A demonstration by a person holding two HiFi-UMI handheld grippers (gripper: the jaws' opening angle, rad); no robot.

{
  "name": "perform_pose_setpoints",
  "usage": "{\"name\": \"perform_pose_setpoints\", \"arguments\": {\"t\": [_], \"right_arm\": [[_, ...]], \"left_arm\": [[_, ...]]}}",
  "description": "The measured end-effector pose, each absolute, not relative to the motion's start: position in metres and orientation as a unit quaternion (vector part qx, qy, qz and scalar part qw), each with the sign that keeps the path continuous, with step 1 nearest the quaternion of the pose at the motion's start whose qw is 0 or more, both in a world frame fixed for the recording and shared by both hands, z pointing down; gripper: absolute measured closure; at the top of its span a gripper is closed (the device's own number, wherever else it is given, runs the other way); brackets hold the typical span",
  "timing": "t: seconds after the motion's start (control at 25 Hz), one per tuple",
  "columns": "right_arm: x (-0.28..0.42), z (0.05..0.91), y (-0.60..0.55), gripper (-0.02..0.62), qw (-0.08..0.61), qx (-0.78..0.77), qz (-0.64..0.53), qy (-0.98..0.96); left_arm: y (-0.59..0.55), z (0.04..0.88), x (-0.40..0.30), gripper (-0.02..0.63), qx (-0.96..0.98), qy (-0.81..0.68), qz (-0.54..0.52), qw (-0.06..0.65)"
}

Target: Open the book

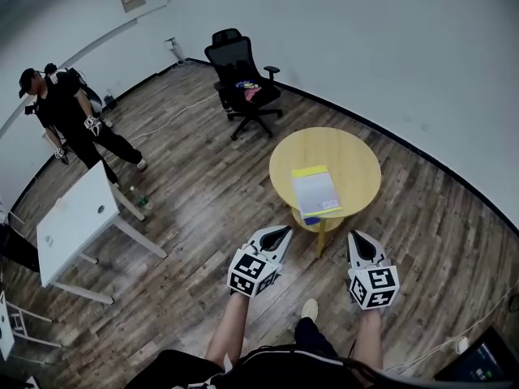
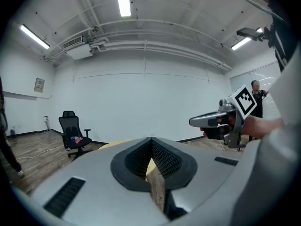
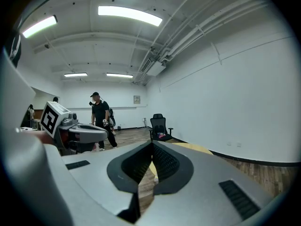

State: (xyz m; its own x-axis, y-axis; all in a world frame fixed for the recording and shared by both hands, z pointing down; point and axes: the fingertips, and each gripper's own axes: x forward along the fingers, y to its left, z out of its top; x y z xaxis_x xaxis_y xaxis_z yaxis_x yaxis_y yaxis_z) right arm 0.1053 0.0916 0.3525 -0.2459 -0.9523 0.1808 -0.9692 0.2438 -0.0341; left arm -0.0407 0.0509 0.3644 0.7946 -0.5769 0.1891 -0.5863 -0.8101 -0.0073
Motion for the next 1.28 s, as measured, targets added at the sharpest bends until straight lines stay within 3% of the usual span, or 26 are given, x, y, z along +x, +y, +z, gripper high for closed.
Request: {"name": "perform_pose_setpoints", "arguments": {"t": [0.76, 1.28], "right_arm": [[0.172, 0.367, -0.051, 0.591, 0.066, 0.56, 0.094, -0.82], [0.137, 0.385, -0.084, 0.591, 0.072, 0.514, 0.116, -0.847]], "left_arm": [[-0.081, 0.37, 0.023, 0.607, 0.925, -0.363, 0.107, 0.038], [-0.095, 0.382, -0.015, 0.607, 0.903, -0.408, 0.123, 0.053]]}}
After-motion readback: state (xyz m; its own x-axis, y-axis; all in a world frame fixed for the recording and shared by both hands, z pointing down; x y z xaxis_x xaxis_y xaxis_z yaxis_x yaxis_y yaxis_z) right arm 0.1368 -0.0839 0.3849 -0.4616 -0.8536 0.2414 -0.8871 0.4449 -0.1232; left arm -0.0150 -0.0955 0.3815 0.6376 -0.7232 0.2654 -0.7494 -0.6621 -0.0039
